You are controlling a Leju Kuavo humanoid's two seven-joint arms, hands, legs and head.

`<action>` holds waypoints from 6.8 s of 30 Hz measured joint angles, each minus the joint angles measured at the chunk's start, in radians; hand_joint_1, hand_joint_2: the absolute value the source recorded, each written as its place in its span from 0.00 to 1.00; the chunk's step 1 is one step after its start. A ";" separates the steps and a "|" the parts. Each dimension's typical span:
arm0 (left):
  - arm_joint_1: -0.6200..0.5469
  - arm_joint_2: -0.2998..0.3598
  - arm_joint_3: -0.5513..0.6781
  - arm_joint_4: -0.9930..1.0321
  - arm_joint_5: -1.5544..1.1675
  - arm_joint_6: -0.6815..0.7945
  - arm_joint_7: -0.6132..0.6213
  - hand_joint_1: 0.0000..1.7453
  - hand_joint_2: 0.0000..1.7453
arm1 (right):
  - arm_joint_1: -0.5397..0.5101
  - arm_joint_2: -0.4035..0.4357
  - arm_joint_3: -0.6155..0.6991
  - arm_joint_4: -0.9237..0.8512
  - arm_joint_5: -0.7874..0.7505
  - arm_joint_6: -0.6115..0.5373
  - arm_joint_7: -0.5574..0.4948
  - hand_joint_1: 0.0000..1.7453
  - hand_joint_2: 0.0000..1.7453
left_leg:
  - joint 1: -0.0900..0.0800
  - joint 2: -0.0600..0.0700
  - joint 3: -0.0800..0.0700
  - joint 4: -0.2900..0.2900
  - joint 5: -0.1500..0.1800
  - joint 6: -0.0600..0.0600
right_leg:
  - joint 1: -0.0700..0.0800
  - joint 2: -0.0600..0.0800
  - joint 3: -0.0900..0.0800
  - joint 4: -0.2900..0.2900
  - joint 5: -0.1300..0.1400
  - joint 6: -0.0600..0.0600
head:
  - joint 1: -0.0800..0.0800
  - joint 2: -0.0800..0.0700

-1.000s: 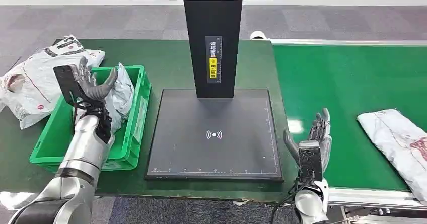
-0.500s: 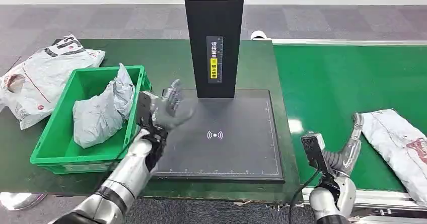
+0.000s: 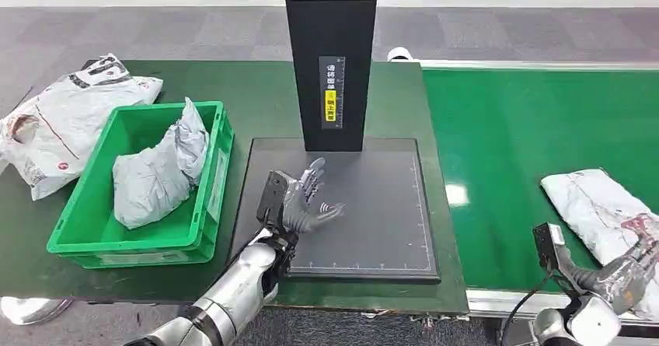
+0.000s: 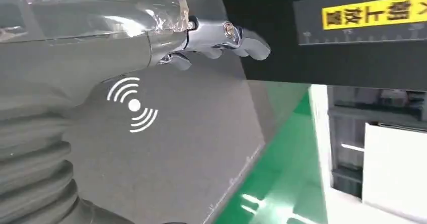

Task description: Moved the parcel from conveyor to table for the left to box.

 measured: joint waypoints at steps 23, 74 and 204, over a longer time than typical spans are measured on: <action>-0.053 0.023 0.030 0.072 0.018 0.045 0.034 0.00 1.00 | -0.122 -0.111 -0.031 0.306 0.089 0.321 0.266 1.00 1.00 | 0.000 -0.001 0.000 0.000 0.002 0.003 | -0.001 -0.002 0.002 0.000 0.001 0.002 | 0.000 0.000; -0.006 0.101 0.201 -0.150 -0.108 0.215 -0.006 0.00 1.00 | 0.011 0.214 0.960 -0.414 -0.517 0.601 -0.304 0.00 1.00 | 0.002 -0.004 -0.001 -0.001 0.005 -0.002 | 0.001 -0.003 0.000 0.002 0.001 0.001 | 0.000 0.000; -0.098 0.390 0.461 0.034 -1.063 0.277 0.442 0.00 0.00 | 0.213 0.224 0.496 -0.653 -1.085 0.161 -0.734 0.00 1.00 | 0.001 -0.001 0.032 -0.009 0.000 -0.007 | 0.000 -0.002 0.028 0.001 -0.008 -0.006 | 0.000 0.000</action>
